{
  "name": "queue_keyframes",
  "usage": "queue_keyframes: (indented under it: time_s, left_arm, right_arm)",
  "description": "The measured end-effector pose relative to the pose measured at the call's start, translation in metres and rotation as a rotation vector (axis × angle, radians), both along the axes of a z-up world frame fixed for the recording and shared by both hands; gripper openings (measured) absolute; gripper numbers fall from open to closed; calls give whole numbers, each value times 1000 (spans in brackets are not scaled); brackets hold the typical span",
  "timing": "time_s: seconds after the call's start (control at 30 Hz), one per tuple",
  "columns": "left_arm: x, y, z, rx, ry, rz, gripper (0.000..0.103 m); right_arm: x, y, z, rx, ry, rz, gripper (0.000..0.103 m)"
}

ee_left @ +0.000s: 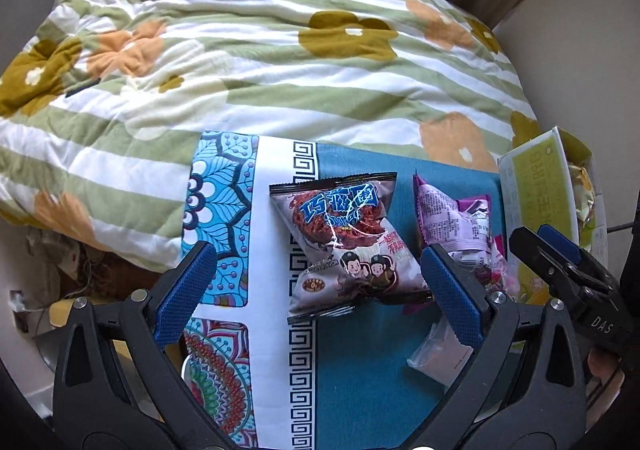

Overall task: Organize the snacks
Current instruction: 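Grasp the chocolate cookie bag with the left tool while the right tool grasps the purple bag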

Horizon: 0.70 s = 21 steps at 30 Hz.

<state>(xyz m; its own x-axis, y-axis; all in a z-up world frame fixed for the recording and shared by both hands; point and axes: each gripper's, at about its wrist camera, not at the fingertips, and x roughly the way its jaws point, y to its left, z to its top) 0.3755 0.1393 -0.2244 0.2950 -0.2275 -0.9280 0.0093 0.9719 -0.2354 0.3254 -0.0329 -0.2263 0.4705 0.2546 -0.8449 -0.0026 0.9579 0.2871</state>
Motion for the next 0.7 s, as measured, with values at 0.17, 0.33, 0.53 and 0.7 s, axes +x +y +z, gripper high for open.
queue_keyframes:
  time_s: [0.17, 0.33, 0.53, 0.7]
  left_arm:
    - [23, -19, -41, -42, 77, -64, 101]
    - [35, -32, -70, -45, 120, -90, 101]
    - [32, -36, -91, -26, 128, -113, 92]
    - [24, -25, -98, -21, 131, -127, 65]
  right_arm:
    - [15, 5, -30, -17, 65, -46, 103]
    - [20, 4, -42, -10, 94, -76, 103]
    - [22, 4, -52, -15, 112, -81, 103]
    - [24, 10, -64, -27, 122, -55, 103]
